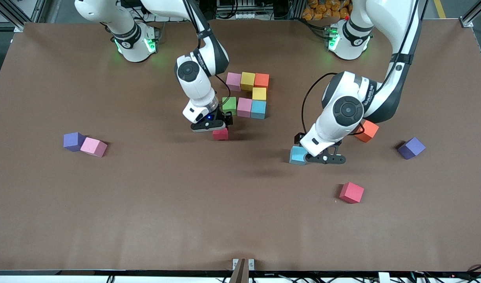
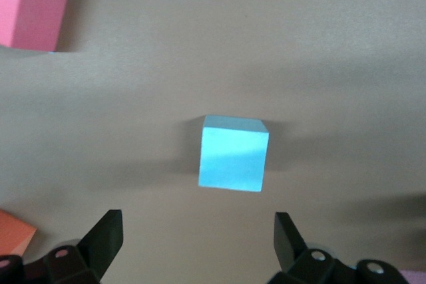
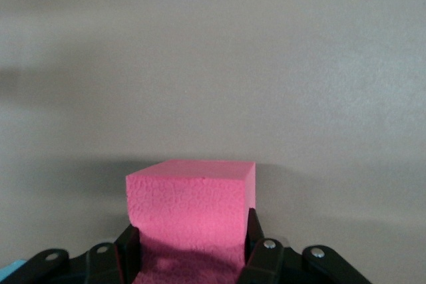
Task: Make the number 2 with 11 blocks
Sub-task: 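Grasp the cyan block with the left gripper while the right gripper lowers red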
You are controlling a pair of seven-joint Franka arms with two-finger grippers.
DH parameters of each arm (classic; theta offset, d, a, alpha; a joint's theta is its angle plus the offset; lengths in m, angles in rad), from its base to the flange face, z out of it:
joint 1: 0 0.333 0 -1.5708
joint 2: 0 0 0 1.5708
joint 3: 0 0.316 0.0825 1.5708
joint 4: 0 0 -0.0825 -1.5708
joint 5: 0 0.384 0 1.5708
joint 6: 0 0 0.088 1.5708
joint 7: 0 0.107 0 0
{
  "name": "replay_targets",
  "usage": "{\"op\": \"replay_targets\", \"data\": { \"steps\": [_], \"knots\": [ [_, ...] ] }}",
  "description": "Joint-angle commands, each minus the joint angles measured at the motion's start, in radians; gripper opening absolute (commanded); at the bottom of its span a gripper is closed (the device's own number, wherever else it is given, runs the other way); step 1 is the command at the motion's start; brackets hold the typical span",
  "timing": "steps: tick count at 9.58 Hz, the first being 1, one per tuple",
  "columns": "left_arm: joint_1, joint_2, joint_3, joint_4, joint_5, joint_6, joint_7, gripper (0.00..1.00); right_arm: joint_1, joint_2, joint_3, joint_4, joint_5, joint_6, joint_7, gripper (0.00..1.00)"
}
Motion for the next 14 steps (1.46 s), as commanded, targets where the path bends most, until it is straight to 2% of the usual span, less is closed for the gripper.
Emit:
{"op": "replay_targets", "data": {
  "steps": [1, 2, 4, 7, 14],
  "knots": [
    [-0.022, 0.037, 0.007, 0.004, 0.039, 0.037, -0.027, 1.0, 0.047, 0.007, -0.013, -0.018, 0.006, 0.036, 0.089, 0.17],
    [-0.022, 0.047, 0.005, 0.005, 0.063, 0.037, -0.025, 1.0, 0.056, 0.009, -0.011, -0.03, 0.02, 0.061, 0.1, 0.16],
    [-0.022, 0.08, 0.0, 0.007, 0.094, 0.038, -0.025, 1.0, 0.085, 0.036, -0.011, -0.032, 0.11, 0.085, 0.091, 0.14],
    [-0.037, 0.108, -0.003, 0.009, 0.093, 0.067, -0.069, 1.0, 0.099, 0.05, -0.011, -0.032, 0.184, 0.095, 0.088, 0.13],
    [-0.043, 0.142, -0.004, 0.007, 0.083, 0.129, -0.119, 1.0, 0.122, 0.061, -0.01, -0.035, 0.193, 0.096, 0.094, 0.13]
  ]
}}
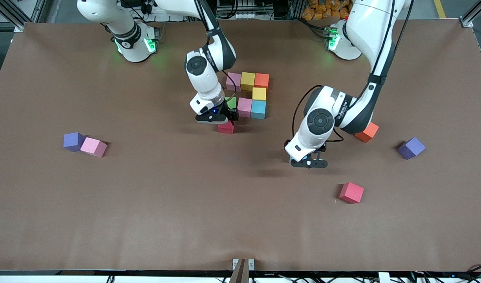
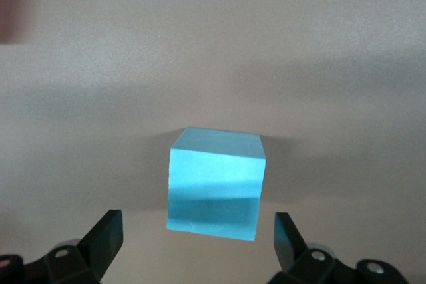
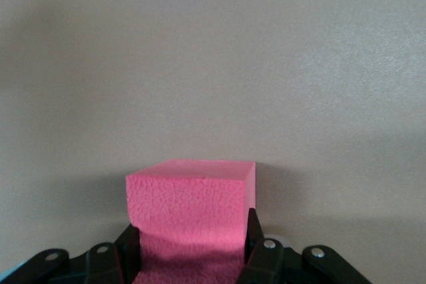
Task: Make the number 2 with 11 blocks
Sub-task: 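Grasp the cyan block with the left gripper while the right gripper lowers red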
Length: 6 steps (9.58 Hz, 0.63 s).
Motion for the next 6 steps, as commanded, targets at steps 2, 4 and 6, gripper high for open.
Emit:
{"op": "replay_targets", "data": {
  "steps": [2, 4, 6],
  "knots": [
    [-0.006, 0.021, -0.001, 0.005, 0.015, 0.026, -0.031, 1.0, 0.038, 0.005, -0.011, -0.017, 0.03, 0.015, 0.011, 0.13],
    [-0.012, 0.025, 0.001, 0.005, 0.014, 0.028, -0.032, 1.0, 0.05, 0.005, -0.011, -0.019, 0.054, 0.015, 0.012, 0.13],
    [-0.017, 0.033, 0.001, 0.005, 0.014, 0.032, -0.04, 1.0, 0.053, 0.005, -0.011, -0.022, 0.057, 0.015, 0.012, 0.12]
  ]
}}
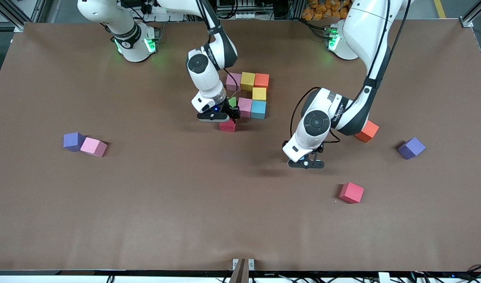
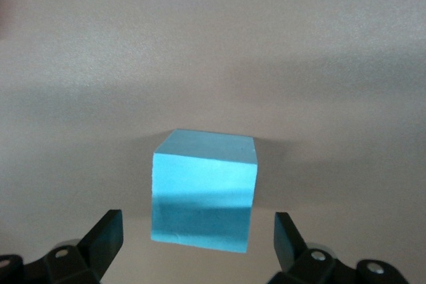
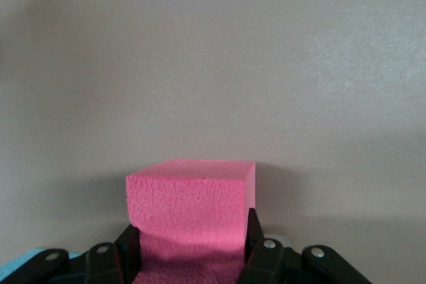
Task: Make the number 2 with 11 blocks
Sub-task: 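Grasp the cyan block with the left gripper while the right gripper lowers red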
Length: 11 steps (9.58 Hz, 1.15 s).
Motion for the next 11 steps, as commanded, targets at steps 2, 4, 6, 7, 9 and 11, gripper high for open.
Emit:
{"op": "replay_targets", "data": {
  "steps": [2, 4, 6, 7, 9, 11],
  "knots": [
    [-0.006, 0.017, 0.001, 0.004, 0.014, 0.025, -0.027, 1.0, 0.03, 0.005, -0.009, -0.021, 0.031, 0.008, 0.011, 0.12],
    [-0.007, 0.023, 0.002, 0.004, 0.014, 0.03, -0.031, 1.0, 0.035, 0.003, -0.008, -0.035, 0.033, 0.009, 0.013, 0.12],
    [-0.009, 0.027, 0.001, 0.005, 0.025, 0.03, -0.054, 1.0, 0.035, 0.002, -0.008, -0.038, 0.033, 0.009, 0.013, 0.12],
    [-0.009, 0.032, 0.002, 0.007, 0.029, 0.033, -0.053, 1.0, 0.041, -0.003, -0.006, -0.046, 0.042, 0.009, 0.013, 0.12],
    [-0.009, 0.04, 0.002, 0.003, 0.032, 0.044, -0.03, 1.0, 0.047, -0.003, -0.005, -0.047, 0.052, 0.009, 0.013, 0.11],
    [-0.009, 0.04, 0.004, 0.0, 0.032, 0.05, -0.018, 1.0, 0.05, -0.006, -0.003, -0.055, 0.052, 0.009, 0.004, 0.11]
  ]
}}
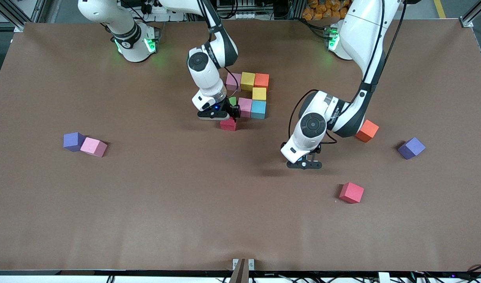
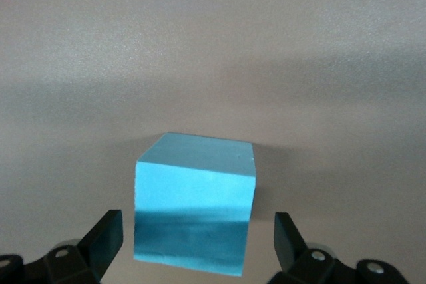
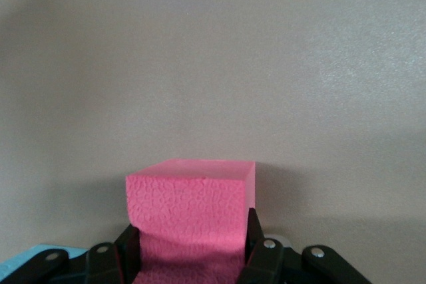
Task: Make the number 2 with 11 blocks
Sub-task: 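Grasp the cyan block with the left gripper while the right gripper lowers red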
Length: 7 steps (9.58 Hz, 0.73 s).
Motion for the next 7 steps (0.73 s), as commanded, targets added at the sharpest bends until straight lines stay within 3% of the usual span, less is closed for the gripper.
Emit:
{"op": "replay_targets", "data": {
  "steps": [1, 7],
  "knots": [
    [-0.006, 0.003, 0.004, 0.0, 0.028, 0.015, 0.016, 1.0, 0.042, -0.005, -0.002, -0.044, 0.027, -0.01, 0.003, 0.11],
    [-0.004, 0.011, 0.004, -0.003, 0.025, 0.042, 0.021, 1.0, 0.067, -0.008, -0.002, -0.067, 0.035, -0.002, 0.001, 0.11]
  ]
}}
